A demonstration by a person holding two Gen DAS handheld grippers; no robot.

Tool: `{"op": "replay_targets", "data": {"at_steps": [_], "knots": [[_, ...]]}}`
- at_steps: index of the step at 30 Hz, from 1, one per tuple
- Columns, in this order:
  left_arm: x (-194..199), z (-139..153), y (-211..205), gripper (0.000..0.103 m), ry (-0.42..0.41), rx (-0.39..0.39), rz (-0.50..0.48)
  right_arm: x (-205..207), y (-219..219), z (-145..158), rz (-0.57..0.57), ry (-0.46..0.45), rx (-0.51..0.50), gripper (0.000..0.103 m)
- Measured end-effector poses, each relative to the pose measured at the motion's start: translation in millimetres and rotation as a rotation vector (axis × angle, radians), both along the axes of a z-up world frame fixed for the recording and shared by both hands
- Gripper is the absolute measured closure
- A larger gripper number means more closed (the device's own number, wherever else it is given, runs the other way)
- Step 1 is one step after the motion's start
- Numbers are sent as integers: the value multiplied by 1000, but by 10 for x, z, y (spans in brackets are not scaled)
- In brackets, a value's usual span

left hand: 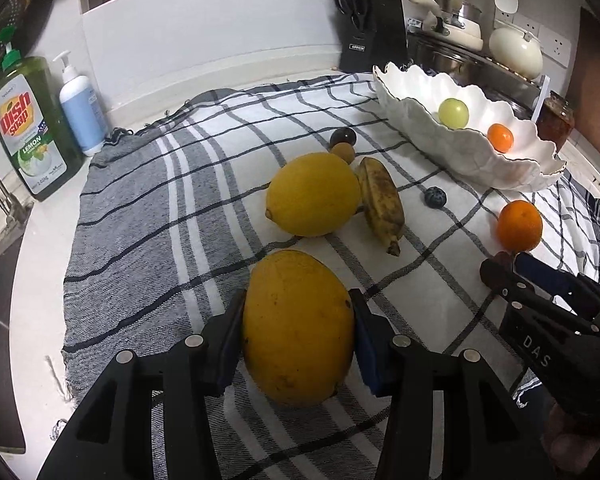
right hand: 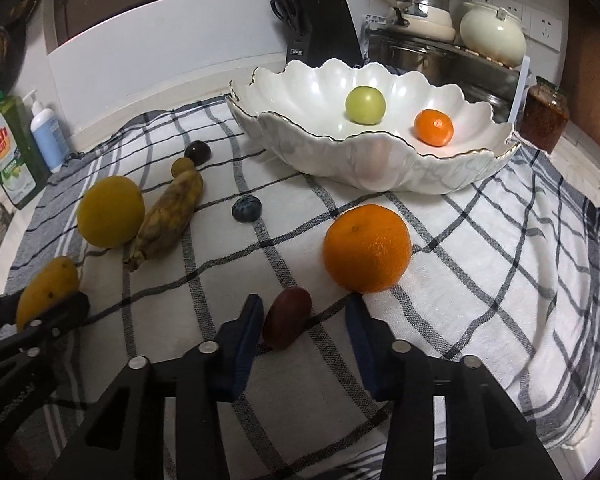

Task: Organize fruits
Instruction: 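Grasp the yellow mango with the left tool while the right tool grasps a red plum, then carry the mango and plum over the white bowl with both tools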

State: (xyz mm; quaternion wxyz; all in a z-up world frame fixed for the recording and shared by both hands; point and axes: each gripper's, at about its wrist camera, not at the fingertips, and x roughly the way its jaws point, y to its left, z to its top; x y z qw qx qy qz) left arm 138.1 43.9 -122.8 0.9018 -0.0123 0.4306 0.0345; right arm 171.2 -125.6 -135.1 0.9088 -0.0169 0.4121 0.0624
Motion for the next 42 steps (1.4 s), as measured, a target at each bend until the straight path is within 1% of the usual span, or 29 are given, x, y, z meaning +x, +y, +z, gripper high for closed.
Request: {"op": "replay_targets", "data": {"at_steps": [1, 2, 3, 4, 12, 23, 27, 34, 42], "knots": [[1, 2, 1, 55, 0, 0, 0, -2, 6, 0, 3, -1, -1, 69], [2, 5, -2, 55, -1, 0, 0, 0, 9, 4, 5, -2, 0, 76], [0, 8, -3, 55, -2, 1, -1, -3, 8, 9, 7, -1, 3, 81], [0, 10, -6, 55, -3, 2, -1, -5, 8, 11, 8, -1, 3, 81], [-16, 63, -57, 55, -10, 6, -10, -73, -62, 130, 12, -23, 25, 81], [-19, 256, -180, 55, -50, 8, -37, -151, -206, 378, -9, -69, 60, 82], [-24, 284, -206, 55, -58, 10, -44, -176, -239, 438, -20, -92, 50, 82], [-8, 301, -263, 55, -58, 4, -56, -177, -322, 480, -39, -98, 46, 82], [84, 441, -369, 55, -89, 0, -82, -166, -438, 624, -70, -127, 32, 82]]}}
